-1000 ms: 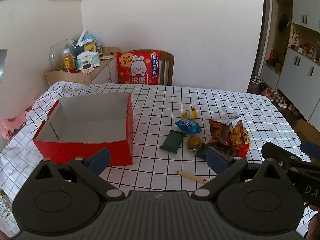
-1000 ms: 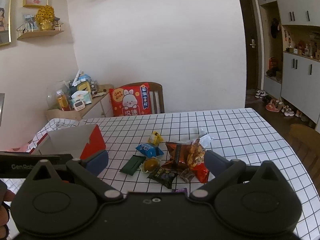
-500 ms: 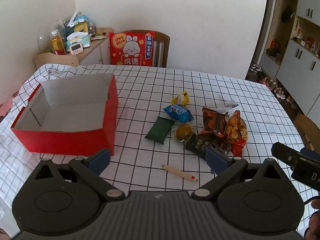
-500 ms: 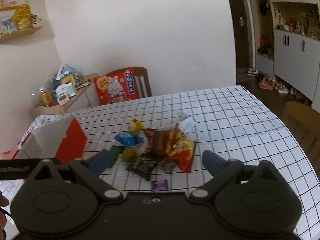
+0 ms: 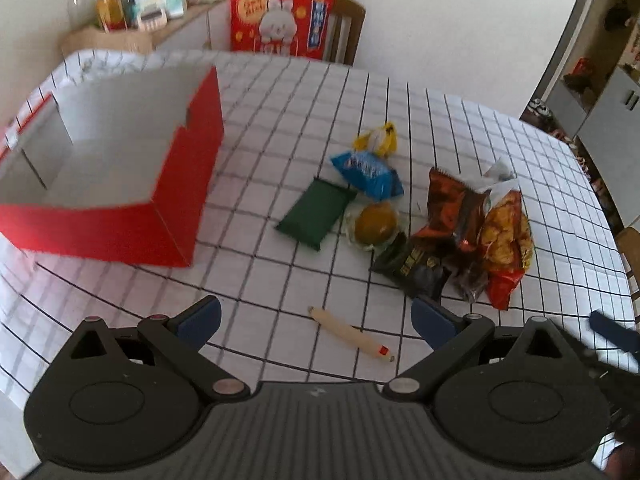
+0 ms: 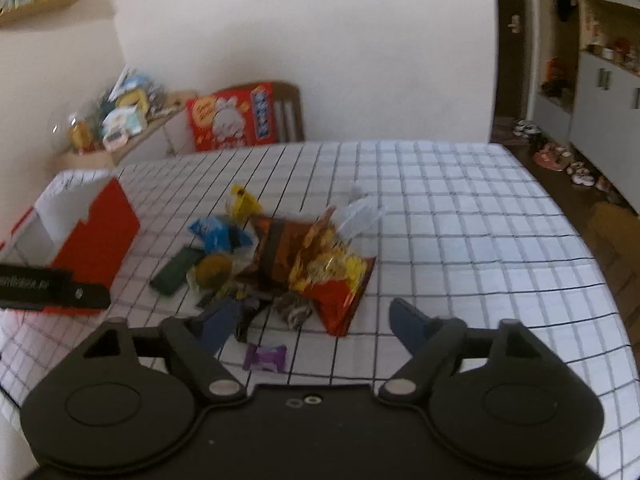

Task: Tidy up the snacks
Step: 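Lower the left tool onto the wooden stick while the right tool approaches the purple candy, then close the left tool on the wooden stick while the right tool grasps the purple candy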

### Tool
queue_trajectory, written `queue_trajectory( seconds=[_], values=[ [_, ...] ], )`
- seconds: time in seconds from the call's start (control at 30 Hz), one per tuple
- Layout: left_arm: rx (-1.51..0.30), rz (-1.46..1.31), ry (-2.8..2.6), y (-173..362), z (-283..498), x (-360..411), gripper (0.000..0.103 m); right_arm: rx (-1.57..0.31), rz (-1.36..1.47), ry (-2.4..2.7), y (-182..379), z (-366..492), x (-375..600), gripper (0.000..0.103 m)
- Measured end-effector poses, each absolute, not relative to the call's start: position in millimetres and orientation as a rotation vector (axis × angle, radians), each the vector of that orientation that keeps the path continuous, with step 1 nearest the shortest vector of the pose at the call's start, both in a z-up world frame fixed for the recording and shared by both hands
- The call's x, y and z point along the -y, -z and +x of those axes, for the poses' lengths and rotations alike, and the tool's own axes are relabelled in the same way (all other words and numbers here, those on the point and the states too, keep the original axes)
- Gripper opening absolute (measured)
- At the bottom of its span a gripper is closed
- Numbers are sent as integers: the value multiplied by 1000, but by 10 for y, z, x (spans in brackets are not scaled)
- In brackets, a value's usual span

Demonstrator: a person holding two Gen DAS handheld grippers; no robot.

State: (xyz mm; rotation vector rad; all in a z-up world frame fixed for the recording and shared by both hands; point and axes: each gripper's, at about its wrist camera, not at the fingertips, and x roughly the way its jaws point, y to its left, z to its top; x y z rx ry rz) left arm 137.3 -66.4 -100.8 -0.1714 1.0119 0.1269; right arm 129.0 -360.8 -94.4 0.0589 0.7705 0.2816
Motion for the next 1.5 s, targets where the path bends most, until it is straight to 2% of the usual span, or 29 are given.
queue_trajectory(
  seconds=[0.33,0.47,0.7,0.87,0.97,1.03,1.1,1.17,1.23,1.27,1.3,1.5],
  values=[
    [-1174,-239,-206,1510,1701,687,99,-885,-166,-526,1356,1489,3280,70],
    [-1230,-277,-236,1664,1788,684,96,-896,-236,-585,1468,1514,3166,63],
    [-1292,-325,-255,1855,1876,732,74,-912,-304,-636,1583,1601,3100,56],
    [-1280,-308,-278,1872,1918,787,68,-910,-314,-653,1639,1657,3087,53],
    [-1272,-290,-302,1864,1924,802,56,-903,-312,-654,1640,1667,3081,46],
    [-1267,-282,-314,1849,1923,804,41,-898,-314,-653,1633,1648,3086,41],
    [-1264,-277,-314,1834,1908,798,33,-893,-320,-651,1640,1637,3056,33],
    [-1260,-287,-305,1828,1896,770,25,-890,-322,-650,1639,1614,3046,30],
    [-1258,-308,-296,1826,1879,723,13,-884,-318,-643,1643,1592,3046,23],
    [-1256,-318,-293,1834,1869,698,12,-884,-313,-638,1643,1585,3051,13],
    [-1253,-329,-291,1838,1859,672,11,-887,-306,-633,1641,1579,3056,8],
    [-1250,-354,-315,1818,1762,565,11,-886,-288,-655,1605,1516,3085,4]
  ],
)
